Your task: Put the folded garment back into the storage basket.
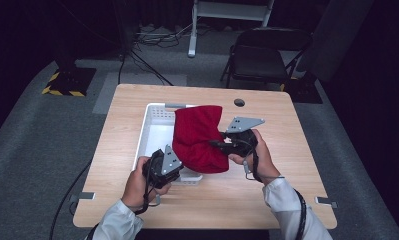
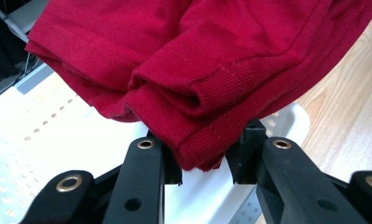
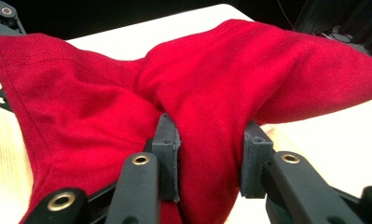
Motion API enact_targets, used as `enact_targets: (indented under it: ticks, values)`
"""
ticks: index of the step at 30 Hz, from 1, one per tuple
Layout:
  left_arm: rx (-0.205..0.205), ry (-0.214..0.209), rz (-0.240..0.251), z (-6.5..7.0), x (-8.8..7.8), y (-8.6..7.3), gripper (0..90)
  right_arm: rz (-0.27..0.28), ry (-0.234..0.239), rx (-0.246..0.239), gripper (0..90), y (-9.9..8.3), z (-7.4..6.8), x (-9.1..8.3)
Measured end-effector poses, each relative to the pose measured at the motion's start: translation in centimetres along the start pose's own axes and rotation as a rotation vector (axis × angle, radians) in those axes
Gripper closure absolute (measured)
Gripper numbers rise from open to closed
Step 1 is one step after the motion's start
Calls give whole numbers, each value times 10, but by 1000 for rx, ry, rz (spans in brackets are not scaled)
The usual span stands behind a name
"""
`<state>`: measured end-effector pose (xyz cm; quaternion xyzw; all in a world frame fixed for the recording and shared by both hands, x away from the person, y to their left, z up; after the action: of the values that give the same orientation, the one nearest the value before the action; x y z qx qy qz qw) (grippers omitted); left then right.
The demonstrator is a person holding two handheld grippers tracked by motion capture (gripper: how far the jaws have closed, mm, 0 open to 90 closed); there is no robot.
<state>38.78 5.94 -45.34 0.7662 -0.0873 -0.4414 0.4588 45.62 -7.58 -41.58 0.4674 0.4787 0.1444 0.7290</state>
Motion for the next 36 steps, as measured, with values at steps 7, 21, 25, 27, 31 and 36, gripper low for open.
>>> enact_targets:
  ticks: [7, 21, 25, 27, 31, 36]
  values:
    - [-26, 16, -9, -9, 0, -11, 701, -12, 11, -7, 659, 4, -3, 16]
    - [-64, 44, -29, -25, -1, -30, 703, -31, 37, -4, 659, 8, -9, 43]
    - [-73, 51, -39, -29, -2, -35, 703, -36, 43, -3, 658, 9, -11, 51]
    - [-74, 56, -44, -31, -3, -37, 703, -39, 48, -2, 658, 9, -12, 55]
    - [-82, 66, -55, -36, -4, -42, 702, -36, 53, -1, 657, 11, -15, 62]
    - [-96, 72, -73, -41, -4, -50, 702, -47, 62, 2, 657, 10, -19, 73]
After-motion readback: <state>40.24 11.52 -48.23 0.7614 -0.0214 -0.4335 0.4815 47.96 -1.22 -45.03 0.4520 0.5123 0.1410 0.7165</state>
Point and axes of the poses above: each handheld gripper's, and its own axes: x roughly forward along the jaws, y roughly out of its top, z roughly to its right, the point moved 10 cm from there along x, roughly forward along the jaws, and after that the axes turned 3 degrees about -y, right-handed, at the moved point
